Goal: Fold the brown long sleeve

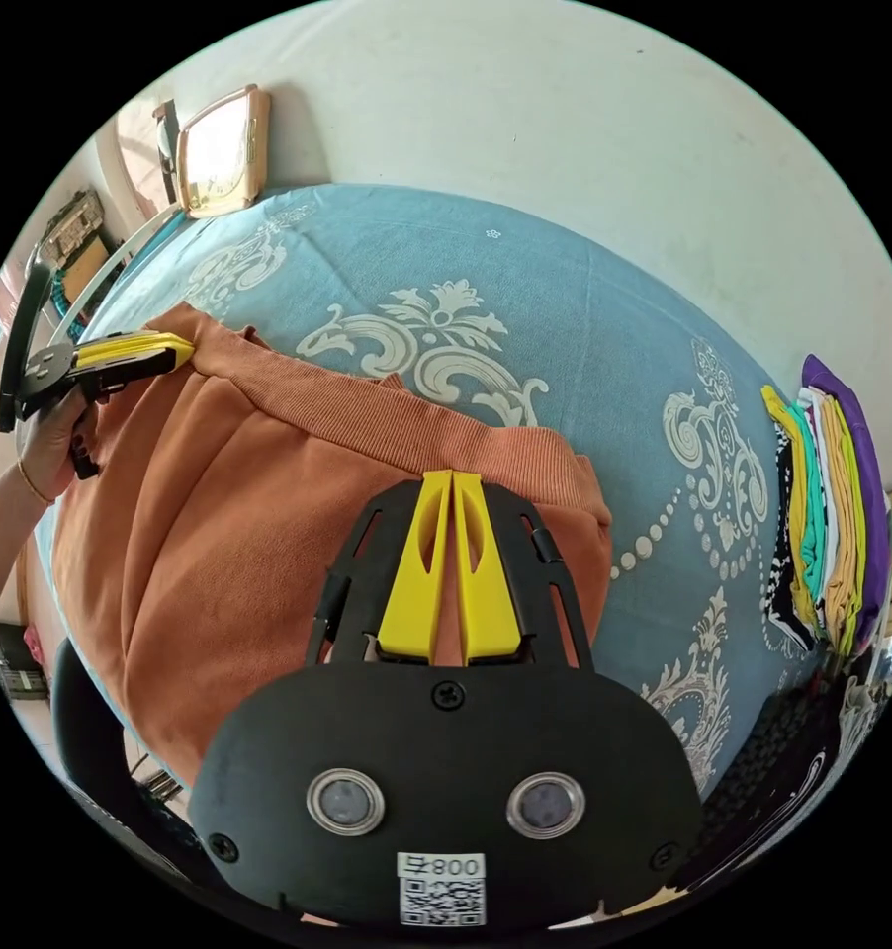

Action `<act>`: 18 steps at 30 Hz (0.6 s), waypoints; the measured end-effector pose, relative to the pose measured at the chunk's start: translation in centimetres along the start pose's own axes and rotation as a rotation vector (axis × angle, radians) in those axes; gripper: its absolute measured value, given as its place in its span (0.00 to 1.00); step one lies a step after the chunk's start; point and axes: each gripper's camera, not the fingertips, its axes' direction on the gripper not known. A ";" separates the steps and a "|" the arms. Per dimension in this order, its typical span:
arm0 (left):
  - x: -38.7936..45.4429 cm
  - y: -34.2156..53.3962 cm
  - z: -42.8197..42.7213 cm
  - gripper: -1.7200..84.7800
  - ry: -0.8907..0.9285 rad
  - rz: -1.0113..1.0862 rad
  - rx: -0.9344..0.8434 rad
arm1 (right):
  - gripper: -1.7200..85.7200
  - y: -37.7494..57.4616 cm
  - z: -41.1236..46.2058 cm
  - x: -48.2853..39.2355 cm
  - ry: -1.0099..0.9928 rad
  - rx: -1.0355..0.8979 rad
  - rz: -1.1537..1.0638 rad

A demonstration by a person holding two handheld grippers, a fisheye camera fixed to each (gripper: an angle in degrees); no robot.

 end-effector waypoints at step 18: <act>-7.6 6.9 -1.3 0.03 0.006 -0.174 0.014 | 0.02 3.8 -0.2 5.9 -0.164 0.005 0.185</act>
